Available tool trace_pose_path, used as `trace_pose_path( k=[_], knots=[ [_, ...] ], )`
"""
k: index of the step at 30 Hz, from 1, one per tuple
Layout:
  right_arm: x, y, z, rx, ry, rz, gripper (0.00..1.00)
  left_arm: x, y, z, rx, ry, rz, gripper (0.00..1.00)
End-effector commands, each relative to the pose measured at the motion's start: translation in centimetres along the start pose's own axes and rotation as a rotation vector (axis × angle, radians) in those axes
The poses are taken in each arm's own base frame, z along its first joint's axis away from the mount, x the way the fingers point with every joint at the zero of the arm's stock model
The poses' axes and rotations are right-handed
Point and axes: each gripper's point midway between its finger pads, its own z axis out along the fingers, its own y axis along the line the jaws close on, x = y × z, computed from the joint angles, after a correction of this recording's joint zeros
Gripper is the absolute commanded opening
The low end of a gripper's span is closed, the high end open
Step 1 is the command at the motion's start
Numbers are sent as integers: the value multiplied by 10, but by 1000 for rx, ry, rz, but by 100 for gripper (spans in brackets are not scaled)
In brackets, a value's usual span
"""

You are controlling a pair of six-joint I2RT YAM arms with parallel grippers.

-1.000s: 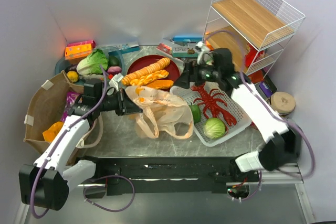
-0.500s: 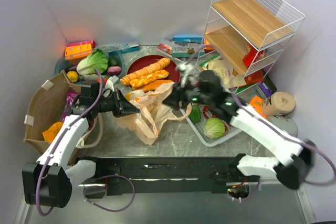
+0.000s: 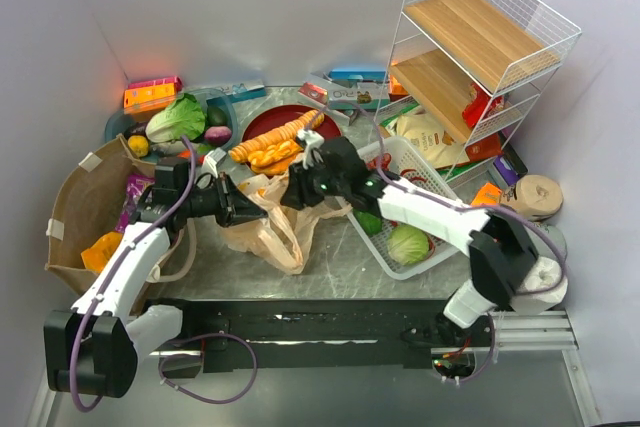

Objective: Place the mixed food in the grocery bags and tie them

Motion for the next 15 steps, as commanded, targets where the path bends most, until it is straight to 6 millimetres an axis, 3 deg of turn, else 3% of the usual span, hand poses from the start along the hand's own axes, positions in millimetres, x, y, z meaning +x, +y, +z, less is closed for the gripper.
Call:
trace_pose_path(
  k=[1,4,7,8,11,15],
  knots=[
    [-30,1,34,2,-67,48,47,1,-29,-7,106,10,41,1],
    [-12,-25,61,95,-4,104,51,2,-45,-12,162,14,52,1],
    [2,-44,69,179,54,135,63,3,-64,-17,233,14,53,1],
    [0,-51,69,223,50,135,72,1,-71,-20,251,9,69,1],
    [15,-75,58,363,90,145,86,-7,-94,-28,275,-9,127,1],
    [35,-96,37,489,136,153,90,-19,-112,-38,247,-54,226,1]
  ],
)
